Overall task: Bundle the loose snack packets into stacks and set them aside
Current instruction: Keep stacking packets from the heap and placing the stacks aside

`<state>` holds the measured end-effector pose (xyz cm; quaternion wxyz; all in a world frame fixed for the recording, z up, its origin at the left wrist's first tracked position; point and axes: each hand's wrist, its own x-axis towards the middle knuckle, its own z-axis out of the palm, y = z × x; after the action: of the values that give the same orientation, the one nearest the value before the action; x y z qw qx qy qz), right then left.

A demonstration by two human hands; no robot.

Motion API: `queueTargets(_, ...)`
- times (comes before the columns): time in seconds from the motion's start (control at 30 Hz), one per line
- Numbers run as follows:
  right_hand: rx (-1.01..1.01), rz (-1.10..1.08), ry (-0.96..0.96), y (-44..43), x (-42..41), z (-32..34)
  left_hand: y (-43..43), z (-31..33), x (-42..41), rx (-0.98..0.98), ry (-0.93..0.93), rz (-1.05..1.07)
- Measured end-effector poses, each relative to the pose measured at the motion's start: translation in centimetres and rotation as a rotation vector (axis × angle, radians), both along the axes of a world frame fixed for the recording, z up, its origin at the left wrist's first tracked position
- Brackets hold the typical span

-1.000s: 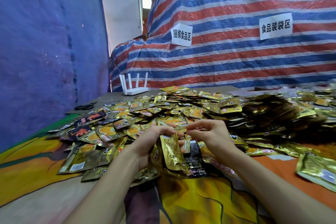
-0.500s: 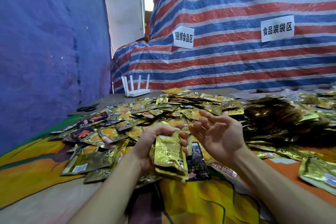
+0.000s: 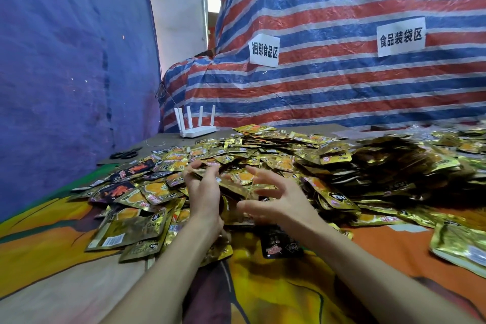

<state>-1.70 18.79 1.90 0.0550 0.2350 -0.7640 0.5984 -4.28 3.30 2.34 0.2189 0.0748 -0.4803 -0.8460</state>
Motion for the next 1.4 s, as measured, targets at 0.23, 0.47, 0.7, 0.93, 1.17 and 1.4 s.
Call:
queueTargets(0.23, 0.051, -0.072, 0.206, -2.0, 0.4, -1.4, 0.8, 0.7, 0.9, 0.023, -0.008, 0.057)
queueTargets(0.47, -0.13, -0.207, 0.263, -1.4, -0.3, -1.5, 3.1, 0.6, 1.8, 0.156, -0.018, -0.351)
queueTargets(0.7, -0.047, -0.213, 0.333, -1.0, -0.4, -1.1, 2.9, 0.1, 2.0, -0.121, -0.205, -0.325)
queueTargets(0.93, 0.137, -0.272, 0.337, -1.4, -0.9, -1.3, 2.7, 0.4, 1.4, -0.159, -0.314, -0.092)
queueTargets(1.17, 0.207, -0.261, 0.425, -1.9, -0.4, -1.0, 2.5, 0.2, 1.2, -0.206, -0.376, -0.082)
queueTargets(1.4, 0.203, -0.279, 0.334, -1.0, -1.1, -0.9, 2.6, 0.2, 1.2, -0.227, -0.407, -0.262)
